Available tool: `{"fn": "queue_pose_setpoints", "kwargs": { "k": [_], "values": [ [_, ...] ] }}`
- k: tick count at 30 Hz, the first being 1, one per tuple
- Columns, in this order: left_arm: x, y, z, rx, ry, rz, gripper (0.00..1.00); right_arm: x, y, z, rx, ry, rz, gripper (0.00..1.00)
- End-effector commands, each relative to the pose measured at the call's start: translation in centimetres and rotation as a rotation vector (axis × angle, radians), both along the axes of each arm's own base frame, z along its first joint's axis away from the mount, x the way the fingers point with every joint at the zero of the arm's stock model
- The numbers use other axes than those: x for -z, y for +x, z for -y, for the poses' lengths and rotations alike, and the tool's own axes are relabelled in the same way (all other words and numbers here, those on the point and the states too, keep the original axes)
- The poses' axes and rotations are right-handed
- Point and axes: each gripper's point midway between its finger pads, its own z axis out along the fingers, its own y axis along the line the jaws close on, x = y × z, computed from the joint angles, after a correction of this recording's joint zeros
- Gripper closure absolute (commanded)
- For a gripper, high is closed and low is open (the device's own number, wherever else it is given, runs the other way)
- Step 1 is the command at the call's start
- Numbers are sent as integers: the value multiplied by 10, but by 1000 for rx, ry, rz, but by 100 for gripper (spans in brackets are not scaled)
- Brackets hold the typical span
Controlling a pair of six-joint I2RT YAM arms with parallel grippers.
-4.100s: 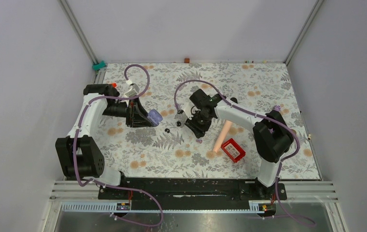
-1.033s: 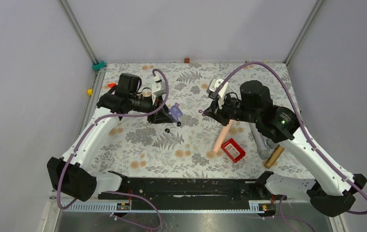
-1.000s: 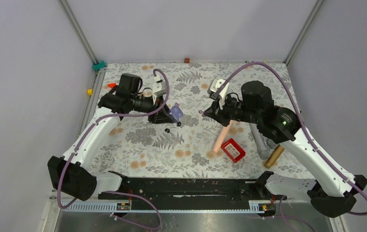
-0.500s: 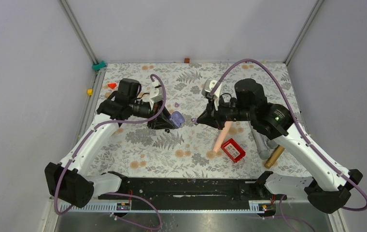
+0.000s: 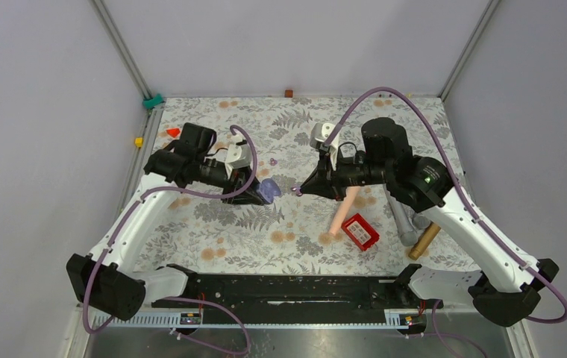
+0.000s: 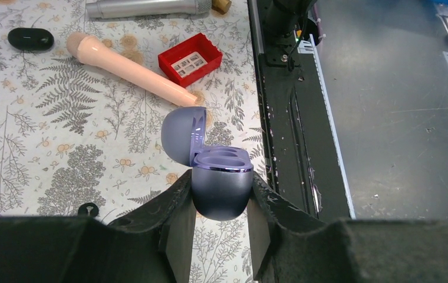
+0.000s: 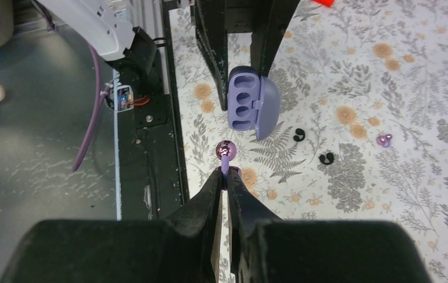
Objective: Insert the wireless bluetooth earbuds into the charging case
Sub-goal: Place the earbud in the charging case.
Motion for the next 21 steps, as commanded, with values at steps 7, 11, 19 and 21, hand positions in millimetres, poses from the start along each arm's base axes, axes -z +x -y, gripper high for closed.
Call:
{"fn": "queue_pose_setpoints", "kwargs": {
  "k": [7,11,19,21],
  "values": [
    [-9,-11,-1,40,-78,42,100,5,-21,-8,-106,69,-65,97],
    [-11,-11,-4,37,-101,31,100,9,-19,-9,-98,78,-62,98],
    [-15,-6,-10,15,-138,-1,100,10,-17,-9,-71,125,-67,95],
    [-15,-5,-11,8,-140,-4,100,11,-18,-14,-84,148,-86,94]
  ]
}}
